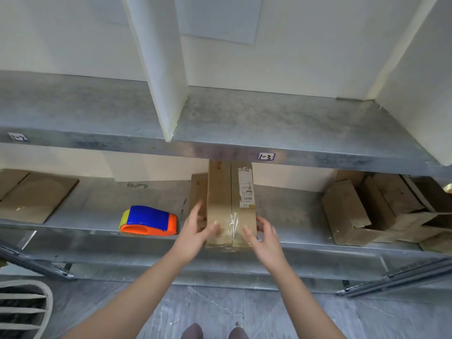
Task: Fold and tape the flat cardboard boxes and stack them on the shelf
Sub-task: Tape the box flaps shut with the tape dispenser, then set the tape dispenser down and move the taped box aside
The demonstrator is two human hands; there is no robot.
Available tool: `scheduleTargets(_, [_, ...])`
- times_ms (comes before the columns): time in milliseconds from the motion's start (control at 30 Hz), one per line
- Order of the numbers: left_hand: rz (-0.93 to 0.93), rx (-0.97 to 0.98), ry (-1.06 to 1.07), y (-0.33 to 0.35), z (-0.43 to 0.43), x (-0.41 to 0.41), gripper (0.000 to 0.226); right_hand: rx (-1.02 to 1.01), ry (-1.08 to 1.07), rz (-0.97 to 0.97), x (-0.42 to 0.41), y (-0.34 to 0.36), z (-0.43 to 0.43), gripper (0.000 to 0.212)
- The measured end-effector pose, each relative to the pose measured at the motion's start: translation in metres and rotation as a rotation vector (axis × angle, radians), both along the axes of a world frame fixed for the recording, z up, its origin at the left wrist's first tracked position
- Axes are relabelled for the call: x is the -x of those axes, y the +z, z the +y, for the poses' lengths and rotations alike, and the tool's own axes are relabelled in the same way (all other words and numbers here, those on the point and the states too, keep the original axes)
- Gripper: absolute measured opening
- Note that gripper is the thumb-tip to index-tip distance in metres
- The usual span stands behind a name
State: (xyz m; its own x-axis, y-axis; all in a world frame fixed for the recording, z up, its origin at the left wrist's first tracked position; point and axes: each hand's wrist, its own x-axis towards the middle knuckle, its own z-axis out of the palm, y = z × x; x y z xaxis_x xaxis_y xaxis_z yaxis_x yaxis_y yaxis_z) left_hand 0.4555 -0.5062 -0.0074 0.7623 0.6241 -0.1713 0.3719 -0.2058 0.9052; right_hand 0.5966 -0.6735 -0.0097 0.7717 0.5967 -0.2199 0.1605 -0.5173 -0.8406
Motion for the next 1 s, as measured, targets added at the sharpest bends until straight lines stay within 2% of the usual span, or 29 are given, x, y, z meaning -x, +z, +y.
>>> scheduleTargets(67, [0.085,-0.007,0.029,0.004,0.012,-0.011,0.078,-0.023,-0.069,0.046,-0.014,0.006,0.006,0.066])
scheduleTargets(100, [0.107,-0.002,0.030,0.007,0.017,-0.016,0.075,-0.054,-0.099,0.114,-0.018,0.009,0.012,0.062])
scheduleTargets(200, [0.083,0.227,0.039,0.018,0.017,-0.026,0.082,-0.083,-0.116,0.306,-0.021,0.014,0.024,0.072])
scheduleTargets(267, [0.053,0.276,0.048,0.020,0.014,-0.025,0.099,-0.074,-0.129,0.334,-0.018,0.013,0.021,0.068])
scheduleTargets(300, [0.048,0.279,0.051,0.020,0.011,-0.023,0.100,-0.106,-0.147,0.365,-0.015,0.012,0.016,0.067])
scheduleTargets(433, [-0.040,0.339,0.106,0.021,-0.002,-0.012,0.065,-0.239,-0.158,0.446,0.001,0.013,-0.003,0.053])
scheduleTargets(533, [-0.136,0.367,0.069,0.036,-0.013,-0.007,0.055,-0.258,-0.166,0.380,0.012,0.025,-0.010,0.055])
scheduleTargets(633, [-0.185,0.309,0.028,0.065,-0.019,-0.009,0.082,-0.323,-0.175,0.219,0.014,0.054,-0.014,0.046])
scheduleTargets(700, [-0.214,0.294,0.019,0.086,-0.022,-0.011,0.084,-0.358,-0.180,0.146,0.009,0.077,-0.018,0.044])
scheduleTargets(800, [-0.333,0.291,0.058,0.112,-0.024,-0.014,0.053,-0.456,-0.132,0.158,0.005,0.103,-0.029,0.051])
scheduleTargets(933, [-0.431,0.249,0.086,0.128,-0.035,-0.016,0.046,-0.476,-0.110,0.280,0.011,0.117,-0.027,0.091])
scheduleTargets(1000, [-0.452,0.299,0.066,0.125,-0.041,-0.016,0.042,-0.426,-0.156,0.292,0.014,0.113,-0.025,0.097])
